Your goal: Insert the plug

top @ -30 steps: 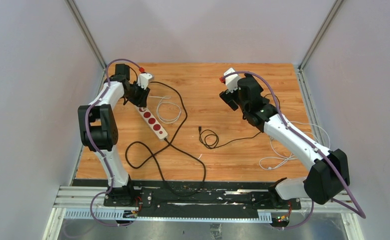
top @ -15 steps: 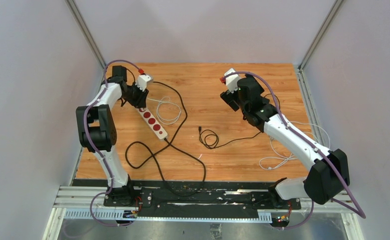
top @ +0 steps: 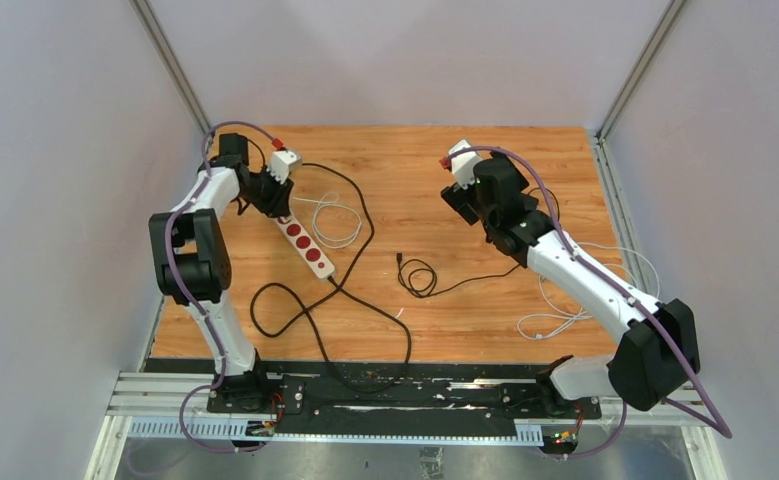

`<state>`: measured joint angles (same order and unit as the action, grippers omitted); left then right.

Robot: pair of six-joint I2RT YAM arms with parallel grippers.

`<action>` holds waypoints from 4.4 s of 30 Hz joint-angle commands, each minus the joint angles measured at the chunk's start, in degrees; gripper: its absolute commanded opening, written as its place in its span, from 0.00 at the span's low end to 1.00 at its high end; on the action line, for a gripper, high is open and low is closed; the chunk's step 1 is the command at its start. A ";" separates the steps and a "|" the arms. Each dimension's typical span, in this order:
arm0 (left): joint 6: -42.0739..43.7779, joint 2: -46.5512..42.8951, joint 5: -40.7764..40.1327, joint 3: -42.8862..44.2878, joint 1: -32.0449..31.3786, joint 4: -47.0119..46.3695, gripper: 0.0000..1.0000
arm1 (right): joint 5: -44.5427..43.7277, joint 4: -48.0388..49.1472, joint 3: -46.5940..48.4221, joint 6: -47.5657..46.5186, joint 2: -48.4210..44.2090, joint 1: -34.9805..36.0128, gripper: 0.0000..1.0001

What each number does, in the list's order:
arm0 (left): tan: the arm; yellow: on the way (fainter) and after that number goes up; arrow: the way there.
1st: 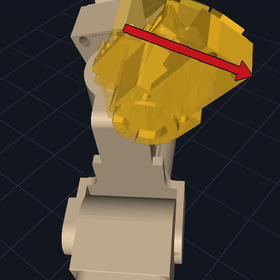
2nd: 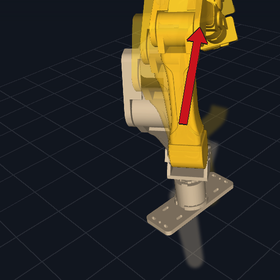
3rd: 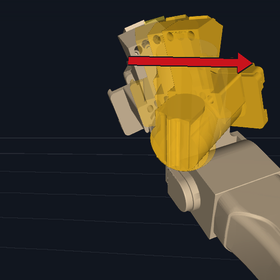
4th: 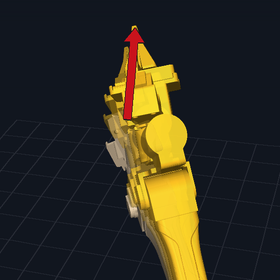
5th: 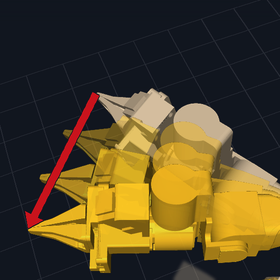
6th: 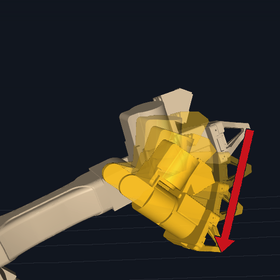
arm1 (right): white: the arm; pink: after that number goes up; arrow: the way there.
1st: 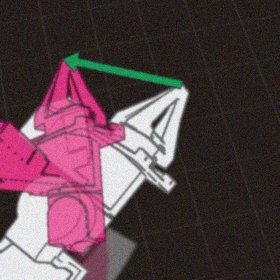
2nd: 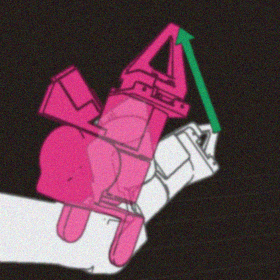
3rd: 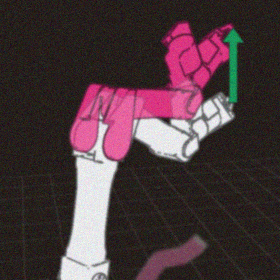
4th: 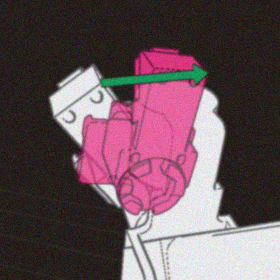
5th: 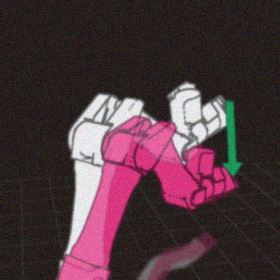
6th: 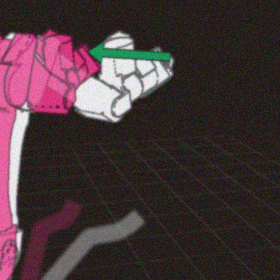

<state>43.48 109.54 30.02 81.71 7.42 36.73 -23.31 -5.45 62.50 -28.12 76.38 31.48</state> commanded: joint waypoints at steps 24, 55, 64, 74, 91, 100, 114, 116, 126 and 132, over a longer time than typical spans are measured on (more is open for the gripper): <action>-6.41 3.02 -12.46 -10.61 0.77 4.71 0.00 | -2.44 7.20 -8.05 -4.34 -5.36 0.72 1.00; -13.52 -7.44 -2.71 -8.56 -0.74 -4.23 1.00 | -1.56 5.71 -9.72 -2.58 -11.74 0.86 1.00; -21.32 -22.44 -6.63 -14.02 -0.74 -10.77 1.00 | 1.06 5.67 -9.95 -1.31 -16.58 0.85 1.00; -50.36 -45.71 -23.19 -20.02 -0.74 -16.12 1.00 | 0.54 4.24 -7.69 10.28 -18.64 0.25 1.00; -72.89 -62.25 -27.05 -25.44 -0.74 -5.33 1.00 | 17.80 -21.52 11.74 47.55 13.95 -30.80 0.92; -68.79 -63.16 -28.93 -28.17 -0.74 -3.38 1.00 | 13.23 -26.46 26.39 49.54 36.03 -30.69 0.95; -69.32 -59.48 -25.13 -28.75 -0.79 -6.17 1.00 | 16.04 -22.57 29.75 48.13 47.95 -30.34 0.75; -69.53 -58.70 -23.78 -28.89 -0.74 -6.63 1.00 | 17.28 -19.83 27.76 46.30 46.29 -30.26 0.55; -76.65 -50.04 6.15 -28.46 -6.00 -22.83 1.00 | 43.66 4.51 1.62 15.04 15.42 -16.91 0.37; -78.10 -42.91 5.48 -24.36 -21.21 -26.45 1.00 | 58.08 13.64 -7.01 6.06 4.66 -3.85 0.38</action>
<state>-32.23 63.42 31.07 54.30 -7.09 15.53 21.23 -0.58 59.57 -11.73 85.27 21.37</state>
